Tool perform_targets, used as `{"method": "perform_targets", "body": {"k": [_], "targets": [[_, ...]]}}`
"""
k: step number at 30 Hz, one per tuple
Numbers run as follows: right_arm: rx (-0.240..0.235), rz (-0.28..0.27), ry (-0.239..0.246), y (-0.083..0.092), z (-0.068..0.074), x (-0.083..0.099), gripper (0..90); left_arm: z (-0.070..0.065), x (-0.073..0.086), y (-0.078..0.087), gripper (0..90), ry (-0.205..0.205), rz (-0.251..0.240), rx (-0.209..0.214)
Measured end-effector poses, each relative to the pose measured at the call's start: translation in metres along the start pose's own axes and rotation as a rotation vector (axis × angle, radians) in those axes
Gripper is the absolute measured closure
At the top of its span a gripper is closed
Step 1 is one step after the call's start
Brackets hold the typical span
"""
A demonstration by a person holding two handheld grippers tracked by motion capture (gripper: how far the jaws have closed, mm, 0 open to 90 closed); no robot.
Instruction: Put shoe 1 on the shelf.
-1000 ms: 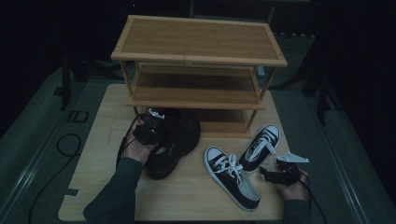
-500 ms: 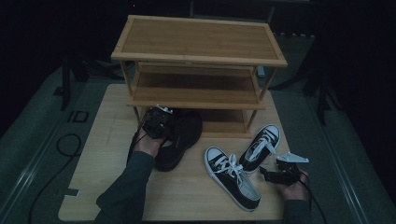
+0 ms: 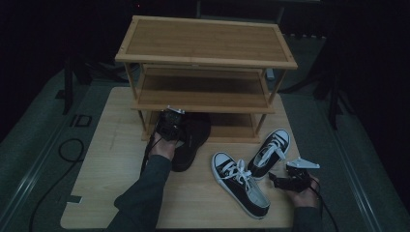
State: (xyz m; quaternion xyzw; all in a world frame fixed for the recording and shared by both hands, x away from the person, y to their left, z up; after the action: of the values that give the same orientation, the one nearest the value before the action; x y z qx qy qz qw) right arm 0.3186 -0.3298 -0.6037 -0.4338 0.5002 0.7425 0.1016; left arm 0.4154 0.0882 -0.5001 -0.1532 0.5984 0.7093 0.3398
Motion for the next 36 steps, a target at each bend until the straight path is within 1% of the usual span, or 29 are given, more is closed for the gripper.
{"method": "perform_targets", "body": {"k": [2,7,10,13,14,16,17,18,20,21,23,25,26,28,30,32,33,35,36], "targets": [[0.0,0.0,0.0,0.0,0.0,0.0,13.8,-0.004,-0.002,-0.001,84.0,0.004,0.002,-0.011],[0.0,0.0,0.0,0.0,0.0,0.0,13.9,-0.008,-0.005,-0.003,84.0,0.037,0.007,-0.019],[0.0,0.0,0.0,0.0,0.0,0.0,13.8,-0.009,-0.008,-0.004,84.0,0.09,0.018,-0.021],[0.0,0.0,0.0,0.0,0.0,0.0,13.8,-0.013,-0.01,-0.006,83.9,0.123,0.023,-0.032],[0.0,0.0,0.0,0.0,0.0,0.0,13.9,-0.015,-0.011,-0.007,83.8,0.129,0.023,-0.032],[0.0,0.0,0.0,0.0,0.0,0.0,13.8,-0.019,-0.012,-0.009,82.7,0.128,0.018,-0.031],[0.0,0.0,0.0,0.0,0.0,0.0,13.9,-0.02,-0.012,-0.009,80.3,0.125,0.018,-0.022],[0.0,0.0,0.0,0.0,0.0,0.0,13.8,-0.02,-0.012,-0.009,75.6,0.117,0.021,-0.015],[0.0,0.0,0.0,0.0,0.0,0.0,13.8,-0.017,-0.012,-0.007,62.2,0.112,0.035,0.01],[0.0,0.0,0.0,0.0,0.0,0.0,13.9,-0.015,-0.012,-0.006,58.5,0.107,0.044,0.021],[0.0,0.0,0.0,0.0,0.0,0.0,13.8,-0.01,-0.01,-0.003,53.3,0.109,0.054,0.06],[0.0,0.0,0.0,0.0,0.0,0.0,13.8,-0.005,-0.009,0.003,50.4,0.101,0.057,0.094],[0.0,0.0,0.0,0.0,0.0,0.0,13.8,-0.005,-0.009,0.004,49.5,0.1,0.058,0.102],[0.0,0.0,0.0,0.0,0.0,0.0,13.9,-0.001,-0.008,0.01,48.2,0.072,0.052,0.1],[0.0,0.0,0.0,0.0,0.0,0.0,13.9,0.002,-0.007,0.017,47.2,0.053,0.04,0.111],[0.0,0.0,0.0,0.0,0.0,0.0,13.9,0.006,-0.005,0.023,46.4,0.02,0.017,0.125],[0.0,0.0,0.0,0.0,0.0,0.0,13.9,0.006,-0.005,0.023,46.0,0.02,0.017,0.125],[0.0,0.0,0.0,0.0,0.0,0.0,13.9,0.008,-0.002,0.03,45.7,-0.038,-0.009,0.136],[0.0,0.0,0.001,0.0,0.0,0.0,13.9,0.008,-0.001,0.031,44.8,-0.048,-0.018,0.145]]}}
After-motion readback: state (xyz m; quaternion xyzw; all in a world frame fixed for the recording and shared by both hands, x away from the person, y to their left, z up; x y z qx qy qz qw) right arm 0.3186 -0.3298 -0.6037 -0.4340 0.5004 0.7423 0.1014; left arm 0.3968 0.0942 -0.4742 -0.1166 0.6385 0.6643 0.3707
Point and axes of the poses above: each handheld gripper's, and its own axes: y roughly backward along the jaws, x roughly out of its underside, z roughly to its left, the point moved 2 cm from there along -y, roughly forward along the jaws, and after that the axes turned 10 degrees about -x, right-handed, at the moved point
